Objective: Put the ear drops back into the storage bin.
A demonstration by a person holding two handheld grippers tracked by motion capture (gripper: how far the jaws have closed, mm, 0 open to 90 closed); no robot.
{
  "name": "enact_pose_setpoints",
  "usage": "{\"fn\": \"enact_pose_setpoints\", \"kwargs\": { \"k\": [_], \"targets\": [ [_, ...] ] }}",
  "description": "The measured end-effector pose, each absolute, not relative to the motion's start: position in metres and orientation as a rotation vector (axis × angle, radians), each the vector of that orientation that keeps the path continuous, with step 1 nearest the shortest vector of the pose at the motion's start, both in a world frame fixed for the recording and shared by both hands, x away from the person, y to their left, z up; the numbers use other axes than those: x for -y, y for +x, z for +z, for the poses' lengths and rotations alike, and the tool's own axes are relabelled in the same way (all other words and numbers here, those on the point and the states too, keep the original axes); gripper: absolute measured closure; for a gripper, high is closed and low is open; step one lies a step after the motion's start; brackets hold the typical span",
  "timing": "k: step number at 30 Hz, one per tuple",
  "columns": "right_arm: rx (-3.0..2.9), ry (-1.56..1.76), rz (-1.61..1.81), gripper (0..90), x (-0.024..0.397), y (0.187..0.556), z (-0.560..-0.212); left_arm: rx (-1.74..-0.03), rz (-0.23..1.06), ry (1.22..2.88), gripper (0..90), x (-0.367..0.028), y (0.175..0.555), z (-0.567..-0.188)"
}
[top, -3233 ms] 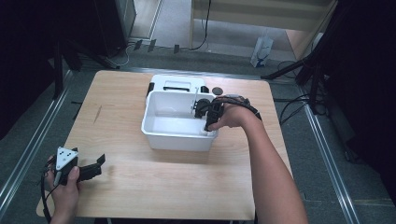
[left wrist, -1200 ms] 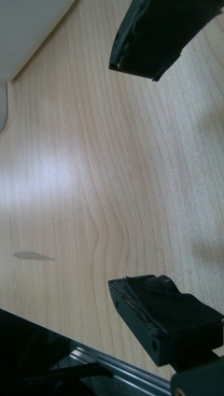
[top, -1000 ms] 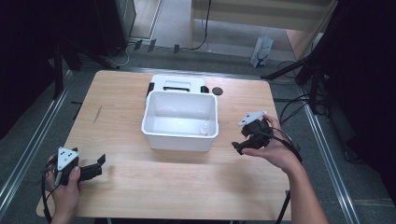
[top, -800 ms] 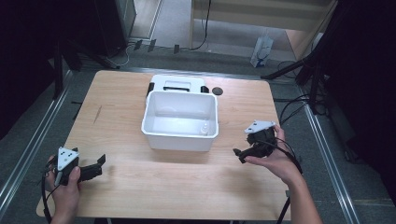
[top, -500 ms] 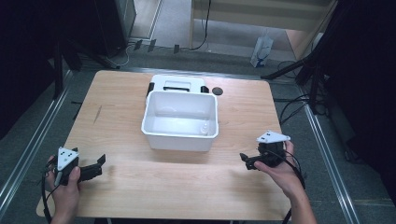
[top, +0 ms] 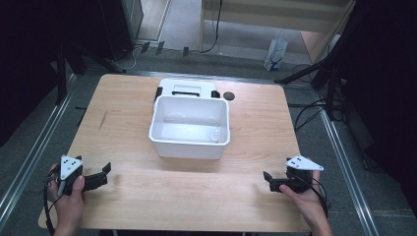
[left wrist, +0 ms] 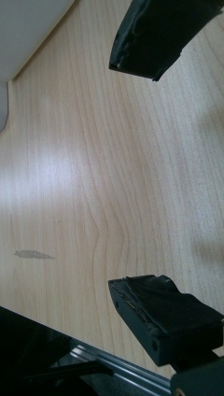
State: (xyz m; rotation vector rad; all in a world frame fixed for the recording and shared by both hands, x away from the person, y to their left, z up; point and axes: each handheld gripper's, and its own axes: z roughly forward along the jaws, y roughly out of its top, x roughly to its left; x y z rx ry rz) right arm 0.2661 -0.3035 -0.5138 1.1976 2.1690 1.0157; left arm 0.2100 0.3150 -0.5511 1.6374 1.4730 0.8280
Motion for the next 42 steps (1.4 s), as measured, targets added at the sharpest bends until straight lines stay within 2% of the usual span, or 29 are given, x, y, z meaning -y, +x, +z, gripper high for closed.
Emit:
{"fn": "enact_pose_setpoints", "kwargs": {
  "k": [19,30,42],
  "targets": [
    [-2.035,1.337,1.063,0.0,0.354,0.236,-0.529,-1.478,0.836,1.639,0.4,-0.314,0.210,-0.551],
    [-1.966,1.401,1.127,0.0,0.366,0.228,-0.545,-1.481,0.837,1.649,0.3,-0.314,0.211,-0.551],
    [-1.907,1.445,1.212,0.0,0.373,0.225,-0.547,-1.488,0.843,1.651,0.4,-0.313,0.211,-0.552]
  ]
}}
